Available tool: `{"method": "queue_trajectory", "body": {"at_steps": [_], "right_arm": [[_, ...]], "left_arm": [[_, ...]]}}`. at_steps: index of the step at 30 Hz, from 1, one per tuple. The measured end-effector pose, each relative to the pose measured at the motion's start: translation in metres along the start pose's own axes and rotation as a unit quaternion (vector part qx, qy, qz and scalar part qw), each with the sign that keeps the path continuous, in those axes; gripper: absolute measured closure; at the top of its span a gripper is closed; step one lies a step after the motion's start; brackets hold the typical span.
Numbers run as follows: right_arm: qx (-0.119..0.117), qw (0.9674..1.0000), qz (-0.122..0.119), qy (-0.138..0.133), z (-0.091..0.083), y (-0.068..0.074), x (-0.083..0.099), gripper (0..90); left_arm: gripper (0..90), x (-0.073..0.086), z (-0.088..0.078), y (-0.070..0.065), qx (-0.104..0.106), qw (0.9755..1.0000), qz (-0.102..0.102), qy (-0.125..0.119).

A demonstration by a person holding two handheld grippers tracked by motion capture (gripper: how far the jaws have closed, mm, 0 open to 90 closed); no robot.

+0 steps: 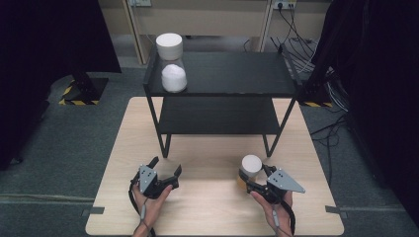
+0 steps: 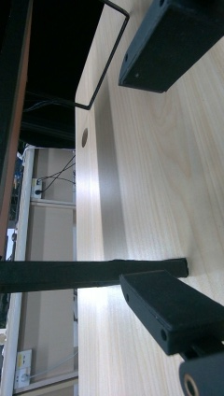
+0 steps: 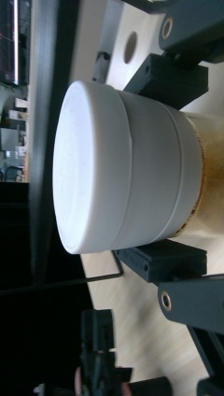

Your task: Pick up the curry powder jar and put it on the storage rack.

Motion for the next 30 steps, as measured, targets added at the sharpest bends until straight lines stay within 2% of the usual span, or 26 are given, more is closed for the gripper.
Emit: {"method": "queue_trajectory", "body": {"at_steps": [8, 21, 30], "right_arm": [[0.004, 0.9996, -0.003, -0.027, -0.003, -0.002, -0.019, 35.1], [0.007, 0.999, -0.003, -0.044, -0.004, -0.008, -0.037, 35.1], [0.011, 0.9978, -0.007, -0.065, -0.004, -0.015, -0.06, 35.1]], "left_arm": [[5.0, 0.0, 0.0, 0.0, 0.0, 1.0, -0.001, 0.0], [5.1, -0.001, 0.0, 0.001, 0.0, 1.0, -0.002, 0.001], [5.1, 0.0, 0.0, 0.0, 0.0, 1.0, -0.002, 0.001]]}}
Point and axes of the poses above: each handheld gripper's, and its own axes: z roughly forward along the jaws, x roughly out of its underside, y roughly to its left, the point moved 3 cm from there along z, roughly forward along the jaws, and after that the axes turned 6 degrees about x, right-handed, at the moved point
